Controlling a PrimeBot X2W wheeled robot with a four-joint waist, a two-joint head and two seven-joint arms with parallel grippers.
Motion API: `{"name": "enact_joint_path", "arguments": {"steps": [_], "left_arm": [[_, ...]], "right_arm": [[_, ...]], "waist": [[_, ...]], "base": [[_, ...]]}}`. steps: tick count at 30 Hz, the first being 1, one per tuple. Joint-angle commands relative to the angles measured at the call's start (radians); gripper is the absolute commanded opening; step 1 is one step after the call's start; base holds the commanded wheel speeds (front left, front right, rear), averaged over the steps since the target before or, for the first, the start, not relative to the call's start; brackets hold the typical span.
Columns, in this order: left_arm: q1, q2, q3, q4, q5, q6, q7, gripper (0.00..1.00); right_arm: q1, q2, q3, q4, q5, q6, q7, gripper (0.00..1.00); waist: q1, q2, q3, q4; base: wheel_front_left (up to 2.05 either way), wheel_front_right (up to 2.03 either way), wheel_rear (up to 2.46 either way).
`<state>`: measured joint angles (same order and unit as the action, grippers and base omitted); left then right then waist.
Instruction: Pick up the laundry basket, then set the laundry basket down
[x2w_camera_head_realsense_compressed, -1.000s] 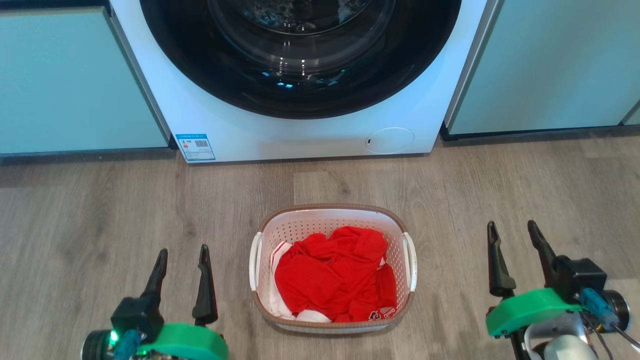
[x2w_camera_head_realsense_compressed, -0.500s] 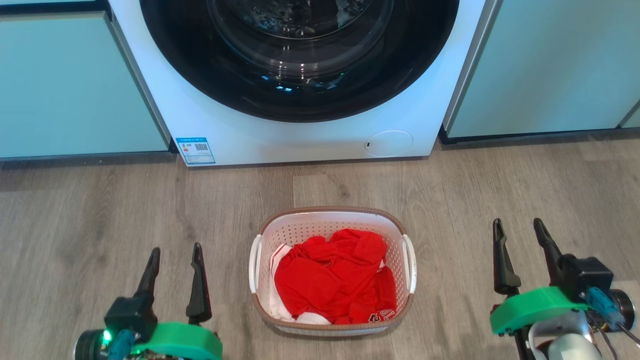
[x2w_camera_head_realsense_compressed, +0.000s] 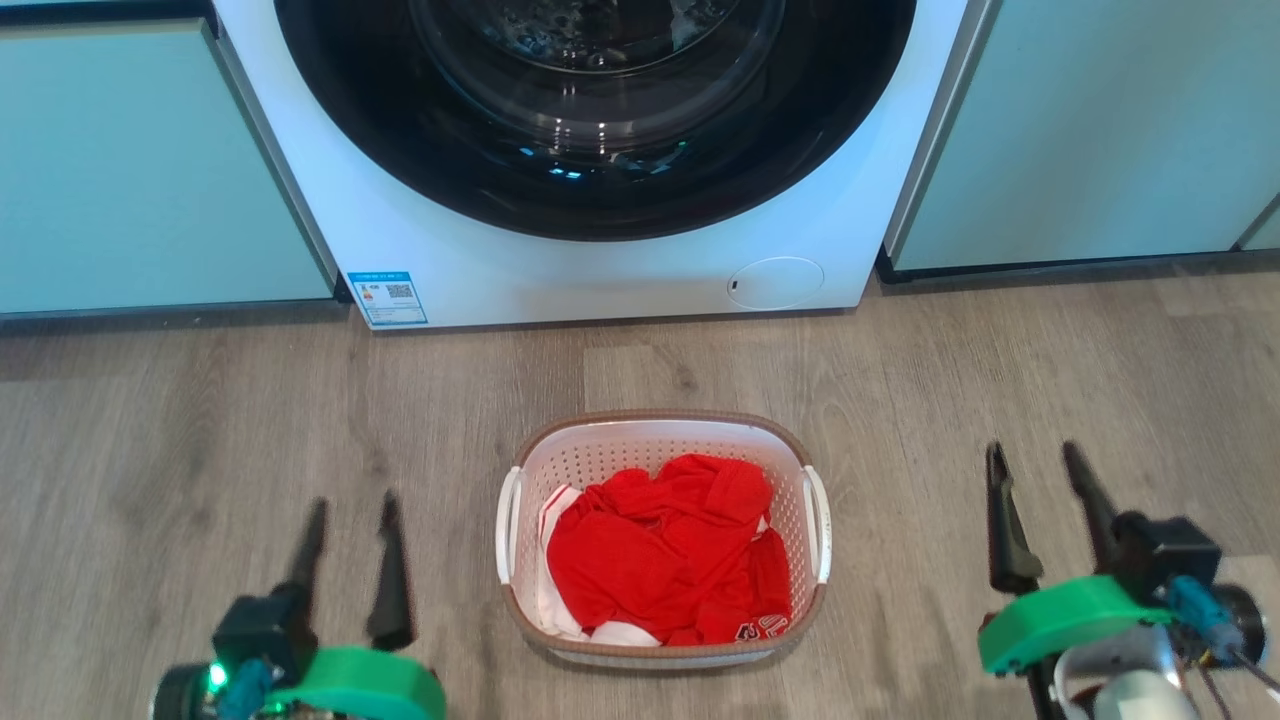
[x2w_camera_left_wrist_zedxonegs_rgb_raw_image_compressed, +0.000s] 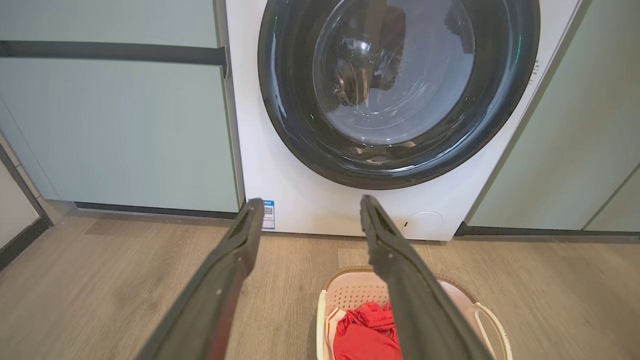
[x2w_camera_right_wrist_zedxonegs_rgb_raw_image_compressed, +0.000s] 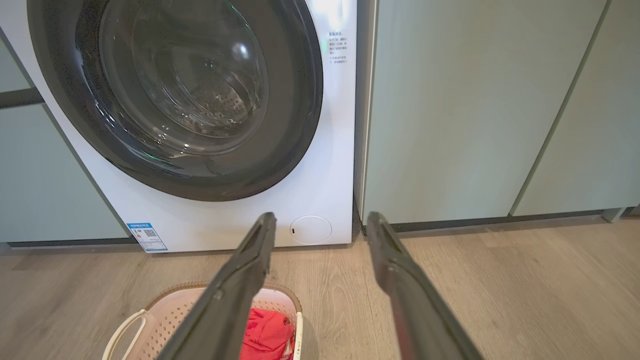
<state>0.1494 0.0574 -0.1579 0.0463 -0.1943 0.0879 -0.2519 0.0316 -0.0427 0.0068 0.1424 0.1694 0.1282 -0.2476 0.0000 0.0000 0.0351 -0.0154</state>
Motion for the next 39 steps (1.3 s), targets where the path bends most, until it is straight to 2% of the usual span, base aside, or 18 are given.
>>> {"name": "enact_joint_path", "arguments": {"steps": [1, 5, 39], "left_arm": [[0.0, 0.0, 0.0, 0.001, -0.001, 0.0, 0.0, 0.0], [0.014, 0.0, -0.001, 0.056, -0.01, -0.001, 0.005, 0.0], [-0.061, 0.019, 0.044, 0.098, -0.419, -0.061, 0.081, 0.0]], "right_arm": [[0.0, 0.0, 0.0, 0.001, 0.0, 0.0, 0.0, 0.0], [0.011, 0.003, 0.002, 0.058, 0.009, 0.0, 0.002, 0.0], [-0.029, -0.018, -0.008, 0.069, 0.421, 0.001, 0.081, 0.0]], "waist": [[0.0, 0.0, 0.0, 0.0], [0.0, 0.0, 0.0, 0.0], [0.0, 0.0, -0.009, 0.004]], "base": [[0.0, 0.0, 0.0], [0.0, 0.0, 0.0], [0.0, 0.0, 0.0]]}}
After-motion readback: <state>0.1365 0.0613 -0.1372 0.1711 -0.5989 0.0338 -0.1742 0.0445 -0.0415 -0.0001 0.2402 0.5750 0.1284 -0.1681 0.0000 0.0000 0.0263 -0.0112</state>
